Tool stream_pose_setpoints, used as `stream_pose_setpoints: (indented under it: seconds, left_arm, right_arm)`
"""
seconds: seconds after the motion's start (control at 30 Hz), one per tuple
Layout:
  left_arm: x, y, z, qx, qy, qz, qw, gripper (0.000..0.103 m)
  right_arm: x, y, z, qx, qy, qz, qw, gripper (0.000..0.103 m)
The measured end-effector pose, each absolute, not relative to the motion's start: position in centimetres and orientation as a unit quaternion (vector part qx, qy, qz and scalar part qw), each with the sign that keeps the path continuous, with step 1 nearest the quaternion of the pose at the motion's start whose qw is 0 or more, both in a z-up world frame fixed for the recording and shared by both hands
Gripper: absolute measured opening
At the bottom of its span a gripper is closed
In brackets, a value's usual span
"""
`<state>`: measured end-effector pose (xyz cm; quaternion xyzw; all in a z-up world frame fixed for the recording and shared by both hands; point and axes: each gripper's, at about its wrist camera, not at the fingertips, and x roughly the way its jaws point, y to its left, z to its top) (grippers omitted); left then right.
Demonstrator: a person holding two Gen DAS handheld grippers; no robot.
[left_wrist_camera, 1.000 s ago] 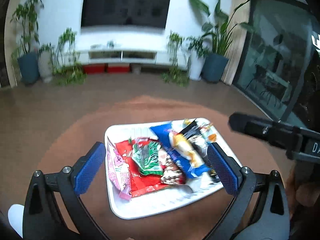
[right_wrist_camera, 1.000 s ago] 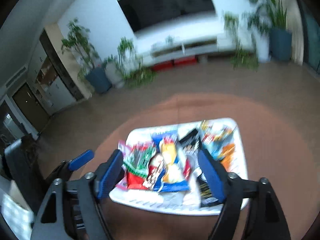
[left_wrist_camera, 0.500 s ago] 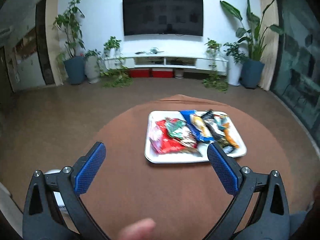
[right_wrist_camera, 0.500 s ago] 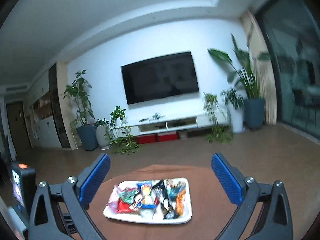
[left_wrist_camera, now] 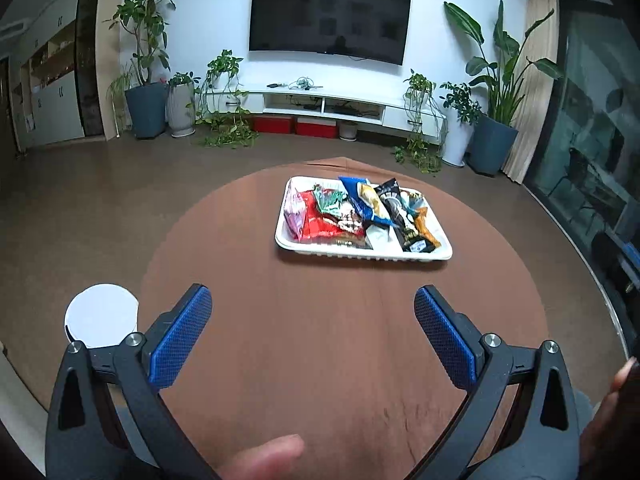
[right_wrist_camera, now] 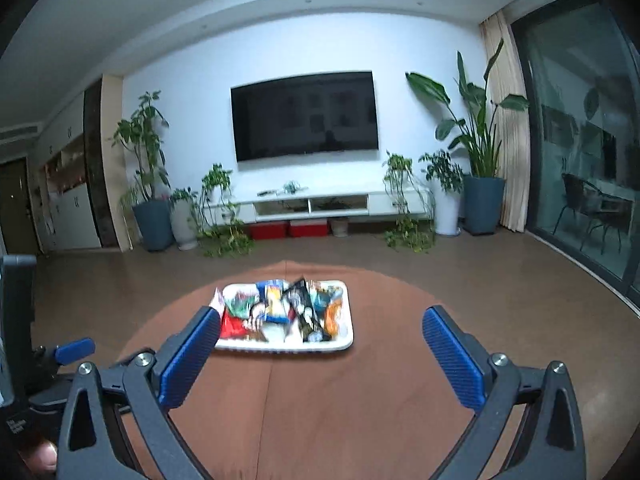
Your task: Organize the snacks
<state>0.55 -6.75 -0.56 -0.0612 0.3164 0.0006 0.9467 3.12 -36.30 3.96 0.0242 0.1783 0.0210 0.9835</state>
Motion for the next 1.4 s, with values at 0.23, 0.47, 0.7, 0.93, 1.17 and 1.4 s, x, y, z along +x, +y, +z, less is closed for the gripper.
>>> stream_pose_setpoints:
  seconds: [0.23,0.47,0.7,0.93,1.17,1.4]
  left_arm:
    - [-0.5,-6.6,-1.9,-0.046,0.323,0.004,0.945,0.103]
    - [-0.2,-6.4,-3.0,-0.044,0.338,0.005,0.940,0.103]
    - [0.6,-6.1,-4.0,-0.045,0.348,0.003,0.936,0.103]
    - [0.8,-5.9,-4.1,-0.042,0.352,0.001,0.935,0.103]
    - [1.2,-5.8,-4.4,-0.039,0.353,0.002,0.935,0.103]
    - [1.3,-5.8,-4.5,-0.039,0.354,0.000,0.935,0.103]
  right_arm:
    - [3.0,-37.1,0.9,0.034,0.246,0.000,0.969,0.103]
    - [2.8,-37.1,0.1,0.025,0.263,-0.003,0.965,0.103]
    - [2.6,-36.6,-0.2,0.019,0.271,0.004,0.962,0.103]
    - [2.8,-36.4,-0.3,0.018,0.278,0.006,0.960,0.103]
    - [2.7,-36.3,-0.3,0.018,0.280,0.006,0.960,0.103]
    - [2.9,-36.3,-0.7,0.017,0.283,0.007,0.959,0.103]
